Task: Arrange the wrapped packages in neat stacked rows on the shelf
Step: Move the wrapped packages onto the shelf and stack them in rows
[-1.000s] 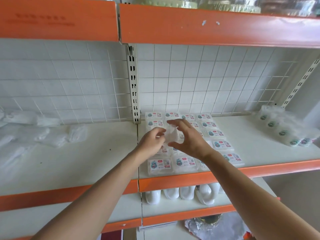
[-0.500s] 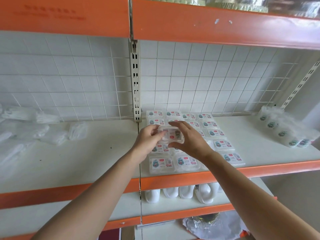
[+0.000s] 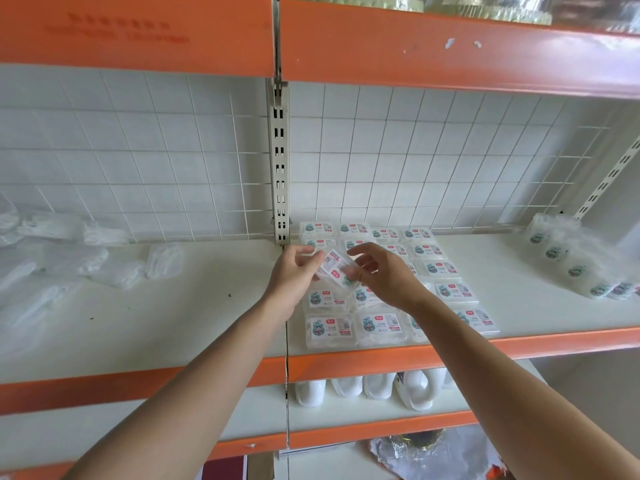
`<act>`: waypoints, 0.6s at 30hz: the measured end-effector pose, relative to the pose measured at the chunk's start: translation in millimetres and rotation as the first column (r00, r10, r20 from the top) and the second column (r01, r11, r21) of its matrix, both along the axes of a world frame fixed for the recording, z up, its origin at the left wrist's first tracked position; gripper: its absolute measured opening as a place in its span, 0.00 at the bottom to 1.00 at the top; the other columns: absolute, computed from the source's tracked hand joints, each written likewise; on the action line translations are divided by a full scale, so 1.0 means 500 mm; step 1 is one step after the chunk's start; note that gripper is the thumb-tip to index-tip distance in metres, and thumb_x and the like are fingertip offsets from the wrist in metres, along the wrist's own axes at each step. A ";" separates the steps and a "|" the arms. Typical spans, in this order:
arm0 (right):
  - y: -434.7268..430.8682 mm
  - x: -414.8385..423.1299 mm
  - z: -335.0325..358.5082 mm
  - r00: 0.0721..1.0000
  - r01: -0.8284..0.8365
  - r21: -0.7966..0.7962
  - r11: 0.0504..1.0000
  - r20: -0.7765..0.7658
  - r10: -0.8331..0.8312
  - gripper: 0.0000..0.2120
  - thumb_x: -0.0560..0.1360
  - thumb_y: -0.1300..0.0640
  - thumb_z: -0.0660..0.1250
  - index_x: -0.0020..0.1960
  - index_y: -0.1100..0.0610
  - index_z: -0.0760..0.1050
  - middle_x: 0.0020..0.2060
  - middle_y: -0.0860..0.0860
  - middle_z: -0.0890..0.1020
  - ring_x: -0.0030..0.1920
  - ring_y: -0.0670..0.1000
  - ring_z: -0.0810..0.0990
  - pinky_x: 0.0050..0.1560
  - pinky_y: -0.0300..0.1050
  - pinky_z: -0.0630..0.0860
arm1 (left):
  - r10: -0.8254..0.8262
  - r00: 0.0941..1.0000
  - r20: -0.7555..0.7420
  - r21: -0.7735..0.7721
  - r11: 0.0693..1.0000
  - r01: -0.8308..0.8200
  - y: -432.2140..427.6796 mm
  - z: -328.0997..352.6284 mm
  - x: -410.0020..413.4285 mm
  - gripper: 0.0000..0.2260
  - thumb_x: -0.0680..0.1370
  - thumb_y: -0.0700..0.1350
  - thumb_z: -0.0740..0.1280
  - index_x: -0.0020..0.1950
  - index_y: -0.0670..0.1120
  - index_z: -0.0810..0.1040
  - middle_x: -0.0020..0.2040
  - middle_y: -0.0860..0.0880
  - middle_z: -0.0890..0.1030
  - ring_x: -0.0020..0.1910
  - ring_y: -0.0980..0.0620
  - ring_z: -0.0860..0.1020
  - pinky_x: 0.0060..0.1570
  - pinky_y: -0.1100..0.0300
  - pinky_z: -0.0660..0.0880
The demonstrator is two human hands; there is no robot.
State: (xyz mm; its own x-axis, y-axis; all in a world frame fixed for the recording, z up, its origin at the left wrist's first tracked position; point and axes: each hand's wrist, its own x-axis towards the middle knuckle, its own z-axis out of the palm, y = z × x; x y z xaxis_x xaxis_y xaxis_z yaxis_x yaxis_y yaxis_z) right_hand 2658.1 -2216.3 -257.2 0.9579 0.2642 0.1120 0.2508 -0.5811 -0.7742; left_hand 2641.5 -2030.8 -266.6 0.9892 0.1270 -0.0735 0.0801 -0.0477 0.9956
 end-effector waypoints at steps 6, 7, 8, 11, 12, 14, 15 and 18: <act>0.022 -0.002 -0.004 0.986 0.152 0.227 0.962 -0.103 -0.131 0.14 0.76 0.53 0.70 0.59 0.54 0.72 0.46 0.53 0.82 0.41 0.51 0.85 0.43 0.49 0.83 | -0.071 0.987 -0.143 -0.173 0.984 0.046 -0.012 0.000 -0.011 0.16 0.76 0.39 0.70 0.58 0.44 0.67 0.47 0.40 0.83 0.41 0.45 0.84 0.45 0.51 0.82; 0.023 -0.005 -0.004 0.984 0.150 0.227 0.962 -0.124 -0.125 0.16 0.76 0.53 0.70 0.61 0.54 0.71 0.46 0.53 0.82 0.40 0.52 0.85 0.44 0.49 0.83 | -0.045 0.988 -0.146 -0.156 0.987 0.022 -0.013 -0.002 -0.011 0.15 0.76 0.39 0.70 0.57 0.44 0.68 0.47 0.40 0.83 0.41 0.44 0.84 0.46 0.50 0.82; 0.021 -0.006 -0.007 0.983 0.140 0.218 0.966 -0.144 -0.110 0.18 0.76 0.54 0.70 0.63 0.53 0.70 0.46 0.52 0.82 0.39 0.52 0.85 0.44 0.51 0.83 | -0.014 0.990 -0.142 -0.102 0.995 -0.001 -0.013 -0.005 -0.009 0.13 0.76 0.40 0.69 0.57 0.43 0.69 0.48 0.40 0.82 0.42 0.44 0.84 0.47 0.48 0.82; 0.012 -0.004 -0.018 0.994 0.064 0.070 0.995 -0.094 -0.058 0.25 0.75 0.54 0.71 0.69 0.50 0.66 0.50 0.49 0.81 0.41 0.50 0.84 0.44 0.50 0.83 | 0.009 0.996 -0.089 0.115 0.993 0.001 -0.007 -0.010 -0.003 0.07 0.78 0.45 0.66 0.55 0.46 0.74 0.51 0.45 0.81 0.48 0.46 0.82 0.54 0.46 0.79; 0.009 -0.002 -0.023 0.999 0.046 -0.017 0.999 -0.026 -0.046 0.27 0.74 0.54 0.71 0.70 0.49 0.65 0.54 0.49 0.79 0.43 0.49 0.84 0.43 0.47 0.83 | 0.001 0.997 -0.076 0.158 0.987 0.011 -0.004 -0.010 -0.001 0.06 0.78 0.45 0.65 0.54 0.48 0.75 0.52 0.47 0.81 0.50 0.48 0.81 0.56 0.48 0.78; 0.005 0.000 -0.029 0.993 0.025 -0.151 0.988 0.116 -0.007 0.30 0.74 0.54 0.72 0.72 0.48 0.64 0.62 0.50 0.74 0.50 0.47 0.81 0.47 0.43 0.80 | -0.017 0.999 -0.048 0.203 0.979 0.027 0.001 -0.011 -0.001 0.06 0.79 0.44 0.64 0.55 0.49 0.77 0.54 0.49 0.81 0.54 0.51 0.79 0.58 0.53 0.76; 0.003 -0.001 -0.031 0.985 0.010 -0.189 0.982 0.168 0.022 0.30 0.73 0.54 0.72 0.72 0.48 0.64 0.66 0.49 0.71 0.53 0.46 0.79 0.51 0.42 0.79 | -0.026 0.999 -0.037 0.220 0.975 0.034 0.003 -0.011 -0.002 0.07 0.80 0.42 0.64 0.56 0.49 0.78 0.55 0.49 0.80 0.55 0.51 0.78 0.58 0.55 0.76; -0.001 -0.004 -0.032 0.962 -0.091 -0.256 0.962 0.226 0.151 0.30 0.72 0.54 0.74 0.71 0.48 0.67 0.70 0.47 0.68 0.57 0.45 0.76 0.57 0.42 0.75 | -0.048 0.999 -0.024 0.253 0.966 0.053 0.005 -0.014 0.000 0.09 0.81 0.40 0.62 0.56 0.47 0.80 0.55 0.49 0.81 0.55 0.52 0.78 0.52 0.60 0.75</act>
